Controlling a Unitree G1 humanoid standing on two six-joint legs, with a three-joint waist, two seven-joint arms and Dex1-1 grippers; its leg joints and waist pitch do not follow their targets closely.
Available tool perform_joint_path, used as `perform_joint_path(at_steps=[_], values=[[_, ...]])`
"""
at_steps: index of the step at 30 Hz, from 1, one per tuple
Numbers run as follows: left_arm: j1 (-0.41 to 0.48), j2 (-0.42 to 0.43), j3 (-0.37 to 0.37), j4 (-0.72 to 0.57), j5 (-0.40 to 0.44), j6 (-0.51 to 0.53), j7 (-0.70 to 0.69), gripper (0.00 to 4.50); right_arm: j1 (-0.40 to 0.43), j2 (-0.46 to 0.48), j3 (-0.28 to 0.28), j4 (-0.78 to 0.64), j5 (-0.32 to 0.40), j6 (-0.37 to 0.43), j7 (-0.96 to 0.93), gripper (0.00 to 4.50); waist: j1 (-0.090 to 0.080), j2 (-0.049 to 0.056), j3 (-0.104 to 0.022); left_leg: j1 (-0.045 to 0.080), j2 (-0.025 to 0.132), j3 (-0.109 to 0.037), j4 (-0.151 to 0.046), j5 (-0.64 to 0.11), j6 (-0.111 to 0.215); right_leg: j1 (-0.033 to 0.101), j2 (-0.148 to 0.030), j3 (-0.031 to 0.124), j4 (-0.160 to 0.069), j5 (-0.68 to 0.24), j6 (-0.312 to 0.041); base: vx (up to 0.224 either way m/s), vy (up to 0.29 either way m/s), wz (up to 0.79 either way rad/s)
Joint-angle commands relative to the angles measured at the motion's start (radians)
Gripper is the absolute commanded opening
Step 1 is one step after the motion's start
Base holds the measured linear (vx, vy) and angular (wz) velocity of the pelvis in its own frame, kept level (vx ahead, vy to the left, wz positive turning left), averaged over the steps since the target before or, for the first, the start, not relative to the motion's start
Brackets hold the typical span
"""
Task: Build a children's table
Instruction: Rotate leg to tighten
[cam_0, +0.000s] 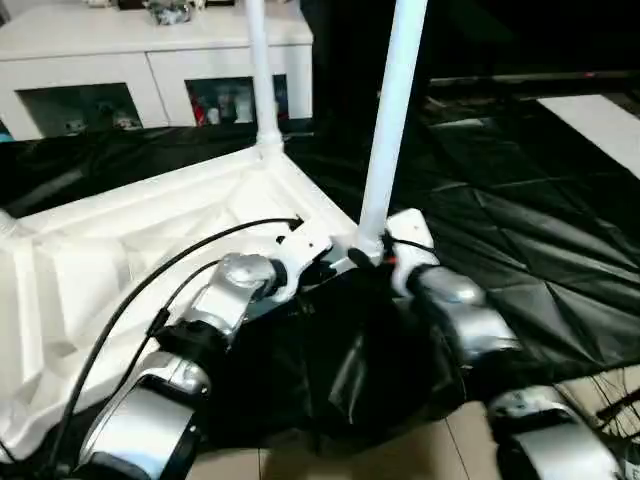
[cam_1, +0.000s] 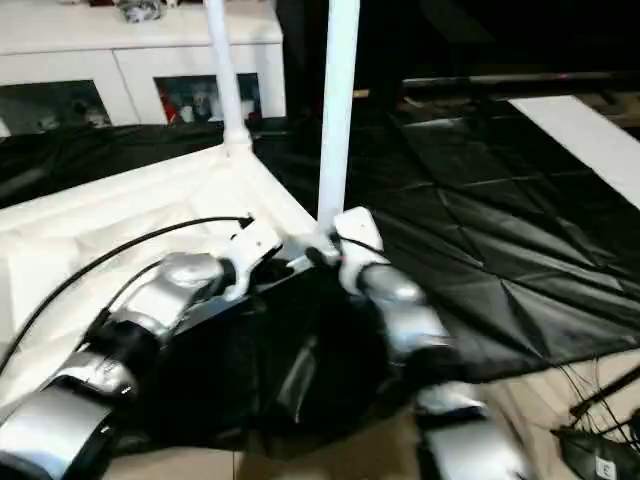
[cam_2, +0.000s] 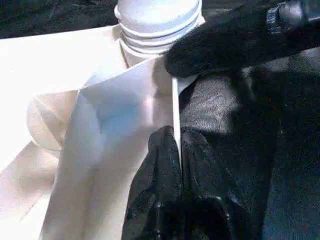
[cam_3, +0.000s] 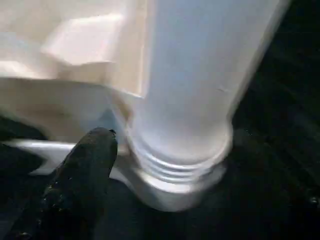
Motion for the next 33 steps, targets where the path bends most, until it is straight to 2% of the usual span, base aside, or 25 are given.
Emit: perform_joint_path(at_steps=[1, 2, 5, 7, 9, 11, 15, 19, 20, 24, 26, 33], values=[[0.067, 0.037, -0.029, 0.005, 0.003, -0.042, -0.082, 0.00, 0.042, -0.069, 0.031, -0.093, 0.041, -0.039, 0.210, 3.85, 0.013, -0.018, -0.052, -0.010, 0.039, -0.017, -0.058, -0.176, 0.118, 0.055, -0.060, 0.048, -0.082, -0.176, -0.214, 0.000, 0.000, 0.00], [0.077, 0.046, -0.034, -0.008, -0.003, -0.063, -0.110, 0.00, 0.054, -0.087, 0.038, -0.108, 0.047, -0.047, 0.247, 3.85, 0.017, -0.019, -0.055, -0.013, 0.040, -0.016, -0.055, -0.146, 0.137, 0.057, -0.060, 0.048, -0.074, -0.121, -0.225, 0.000, 0.000, 0.00], [0.127, 0.092, -0.062, -0.093, -0.026, -0.107, -0.221, 0.00, 0.081, -0.134, 0.041, -0.145, 0.078, -0.043, 0.326, 3.85, 0.015, -0.018, -0.055, -0.016, 0.042, -0.017, -0.054, -0.128, 0.152, 0.058, -0.060, 0.045, -0.071, -0.101, -0.246, 0.000, 0.000, 0.00], [0.144, 0.110, -0.073, -0.127, -0.032, -0.100, -0.258, 0.00, 0.086, -0.145, 0.047, -0.153, 0.082, -0.036, 0.344, 3.85, 0.015, -0.013, -0.052, -0.009, 0.045, -0.016, -0.057, -0.158, 0.135, 0.052, -0.058, 0.044, -0.076, -0.157, -0.249, 0.000, 0.000, 0.00], [0.184, 0.147, -0.088, -0.212, -0.053, -0.075, -0.329, 0.00, 0.110, -0.176, 0.069, -0.188, 0.088, -0.025, 0.405, 3.85, 0.018, -0.010, -0.050, -0.006, 0.050, -0.017, -0.061, -0.178, 0.116, 0.050, -0.058, 0.045, -0.077, -0.195, -0.243, 0.000, 0.000, 0.00], [0.207, 0.165, -0.090, -0.263, -0.068, -0.058, -0.361, 0.00, 0.126, -0.183, 0.069, -0.217, 0.101, -0.018, 0.443, 3.85, 0.021, -0.009, -0.048, -0.005, 0.050, -0.015, -0.063, -0.186, 0.104, 0.048, -0.054, 0.047, -0.076, -0.194, -0.241, 0.000, 0.000, 0.00], [0.222, 0.175, -0.089, -0.287, -0.071, -0.052, -0.374, 0.00, 0.139, -0.186, 0.071, -0.237, 0.112, -0.008, 0.474, 3.85, 0.026, -0.009, -0.048, -0.001, 0.051, -0.014, -0.064, -0.194, 0.093, 0.046, -0.055, 0.049, -0.076, -0.194, -0.237, 0.000, 0.000, 0.00], [0.230, 0.181, -0.088, -0.304, -0.072, -0.043, -0.379, 0.00, 0.143, -0.190, 0.084, -0.226, 0.103, -0.015, 0.482, 3.85, 0.025, -0.012, -0.049, -0.005, 0.046, -0.015, -0.063, -0.184, 0.085, 0.050, -0.056, 0.049, -0.075, -0.194, -0.230, 0.000, 0.000, 0.00], [0.232, 0.183, -0.088, -0.313, -0.072, -0.036, -0.378, 0.00, 0.142, -0.189, 0.083, -0.222, 0.104, -0.013, 0.480, 3.58, 0.024, -0.012, -0.049, -0.005, 0.047, -0.015, -0.063, -0.183, 0.086, 0.050, -0.056, 0.049, -0.076, -0.194, -0.229, 0.000, 0.000, 0.00], [0.232, 0.183, -0.084, -0.321, -0.073, -0.024, -0.369, 0.00, 0.139, -0.184, 0.077, -0.214, 0.108, -0.010, 0.478, 3.47, 0.024, -0.011, -0.052, -0.005, 0.046, -0.015, -0.060, -0.157, 0.094, 0.050, -0.055, 0.048, -0.072, -0.164, -0.235, 0.000, 0.000, 0.00], [0.233, 0.184, -0.084, -0.324, -0.073, -0.021, -0.370, 0.00, 0.143, -0.186, 0.081, -0.218, 0.107, -0.008, 0.485, 3.10, 0.024, -0.011, -0.051, -0.006, 0.046, -0.015, -0.060, -0.155, 0.095, 0.051, -0.054, 0.047, -0.071, -0.158, -0.237, 0.000, 0.000, 0.00], [0.241, 0.189, -0.082, -0.338, -0.075, -0.010, -0.368, 0.00, 0.148, -0.187, 0.085, -0.222, 0.106, -0.008, 0.493, 2.71, 0.025, -0.013, -0.052, -0.006, 0.046, -0.015, -0.059, -0.152, 0.097, 0.052, -0.055, 0.047, -0.070, -0.162, -0.235, 0.000, 0.000, 0.00]])
